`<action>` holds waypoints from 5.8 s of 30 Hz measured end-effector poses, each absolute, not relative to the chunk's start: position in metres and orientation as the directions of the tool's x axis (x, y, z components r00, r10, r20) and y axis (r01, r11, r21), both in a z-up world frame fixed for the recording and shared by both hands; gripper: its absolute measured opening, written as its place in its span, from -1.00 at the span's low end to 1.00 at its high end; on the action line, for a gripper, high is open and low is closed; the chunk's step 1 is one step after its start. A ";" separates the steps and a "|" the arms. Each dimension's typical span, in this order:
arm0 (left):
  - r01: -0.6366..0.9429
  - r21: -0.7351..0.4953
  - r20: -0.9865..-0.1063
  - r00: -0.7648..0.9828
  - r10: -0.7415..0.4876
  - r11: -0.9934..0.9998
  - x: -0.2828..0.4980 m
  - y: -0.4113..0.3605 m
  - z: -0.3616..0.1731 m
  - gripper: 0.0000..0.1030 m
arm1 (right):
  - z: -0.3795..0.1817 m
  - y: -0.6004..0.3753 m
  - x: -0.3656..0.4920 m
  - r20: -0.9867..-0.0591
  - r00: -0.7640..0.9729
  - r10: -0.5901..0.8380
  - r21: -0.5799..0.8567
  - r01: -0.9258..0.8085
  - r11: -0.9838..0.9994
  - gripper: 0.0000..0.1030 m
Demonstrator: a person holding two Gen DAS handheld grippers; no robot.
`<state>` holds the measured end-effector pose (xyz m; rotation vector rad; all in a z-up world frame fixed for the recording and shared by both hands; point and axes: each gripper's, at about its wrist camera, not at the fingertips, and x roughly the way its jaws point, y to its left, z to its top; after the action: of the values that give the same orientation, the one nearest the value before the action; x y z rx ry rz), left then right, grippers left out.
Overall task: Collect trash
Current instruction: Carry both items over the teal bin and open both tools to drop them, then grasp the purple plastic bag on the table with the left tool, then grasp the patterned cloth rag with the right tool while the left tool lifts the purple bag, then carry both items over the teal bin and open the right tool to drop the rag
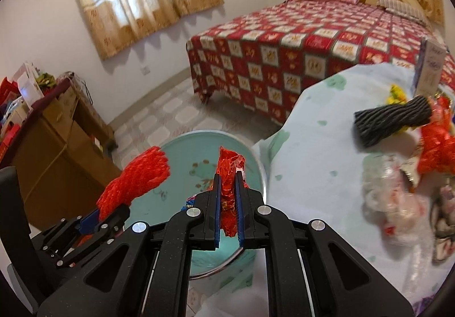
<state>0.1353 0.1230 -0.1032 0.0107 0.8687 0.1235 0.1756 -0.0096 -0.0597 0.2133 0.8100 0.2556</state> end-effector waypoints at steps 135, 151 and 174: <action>0.197 0.060 -0.681 0.725 -0.104 0.978 0.090 -0.002 -0.053 -0.40 | -0.037 -0.219 0.048 -0.646 0.760 -0.067 0.206 0.258 0.944 -0.62; 0.002 0.053 -0.667 0.745 0.034 0.999 0.099 0.070 -0.047 -0.40 | -0.026 -0.130 0.080 -0.628 0.774 0.081 0.215 0.072 0.974 -0.62; -0.167 0.040 -0.678 0.720 0.149 0.985 0.107 0.138 -0.061 -0.40 | -0.024 -0.031 0.117 -0.630 0.747 0.212 0.208 -0.101 0.973 -0.62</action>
<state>0.1072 0.1382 -0.0608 -0.0246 0.7469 0.1747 0.1168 -0.0314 -0.0240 0.1647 0.7080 0.1718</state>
